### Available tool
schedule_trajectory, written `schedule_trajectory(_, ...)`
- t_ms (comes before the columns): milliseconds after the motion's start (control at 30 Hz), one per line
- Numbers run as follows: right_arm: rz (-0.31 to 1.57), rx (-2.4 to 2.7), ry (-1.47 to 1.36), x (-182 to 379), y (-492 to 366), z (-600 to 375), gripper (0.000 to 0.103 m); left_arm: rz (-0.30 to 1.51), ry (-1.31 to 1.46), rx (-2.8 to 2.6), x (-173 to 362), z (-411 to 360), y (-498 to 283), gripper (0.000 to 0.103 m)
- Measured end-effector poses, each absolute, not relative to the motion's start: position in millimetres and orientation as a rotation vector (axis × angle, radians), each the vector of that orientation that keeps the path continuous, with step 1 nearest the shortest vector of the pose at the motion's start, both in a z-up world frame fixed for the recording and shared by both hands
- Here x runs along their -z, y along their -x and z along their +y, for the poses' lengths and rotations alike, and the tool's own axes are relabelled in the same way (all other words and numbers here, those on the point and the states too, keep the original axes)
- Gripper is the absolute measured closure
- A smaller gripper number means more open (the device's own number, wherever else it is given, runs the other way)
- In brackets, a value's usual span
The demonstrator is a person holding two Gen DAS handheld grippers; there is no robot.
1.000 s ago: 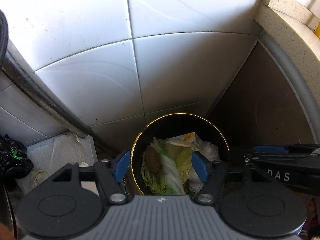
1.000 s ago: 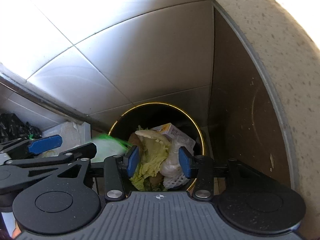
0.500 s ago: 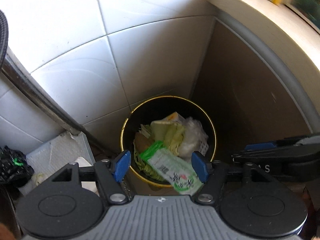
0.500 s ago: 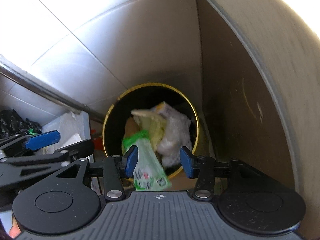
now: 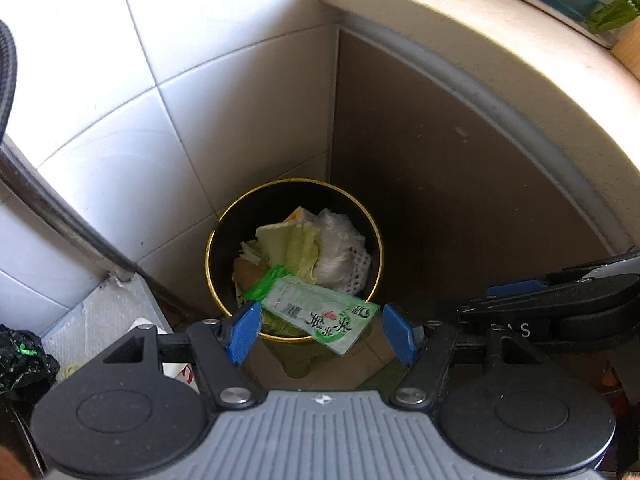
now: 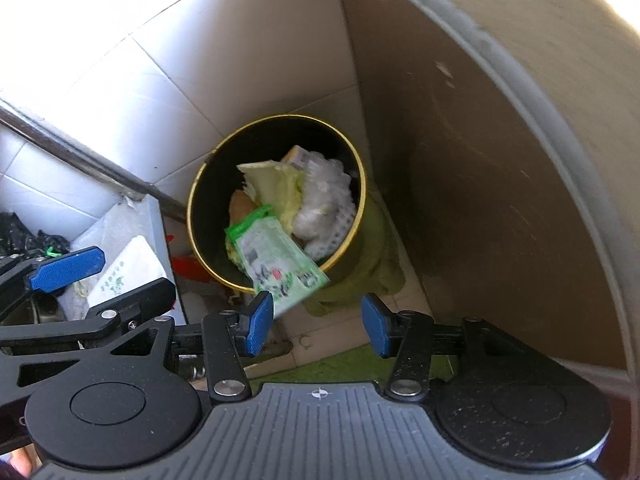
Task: Collect trash
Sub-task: 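Raise both open grippers from the bin back over the counter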
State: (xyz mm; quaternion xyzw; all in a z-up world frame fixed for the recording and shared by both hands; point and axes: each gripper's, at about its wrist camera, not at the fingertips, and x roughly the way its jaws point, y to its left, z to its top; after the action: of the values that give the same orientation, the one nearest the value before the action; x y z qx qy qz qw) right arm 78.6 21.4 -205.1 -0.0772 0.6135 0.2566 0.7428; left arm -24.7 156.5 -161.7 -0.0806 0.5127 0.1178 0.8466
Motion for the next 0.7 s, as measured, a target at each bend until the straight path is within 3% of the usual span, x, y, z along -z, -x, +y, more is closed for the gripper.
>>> schedule_trajectory(333, 1.223, -0.596, 0.140, 168, -63, 2, 0.045, 0.952, 0.087, -0.319, 112, 131, 37, 0.039)
schedule_trajectory(700, 0.893, -0.562, 0.100, 58, -54, -75, 0.044, 0.709, 0.106, -0.123, 29, 63, 11, 0.031)
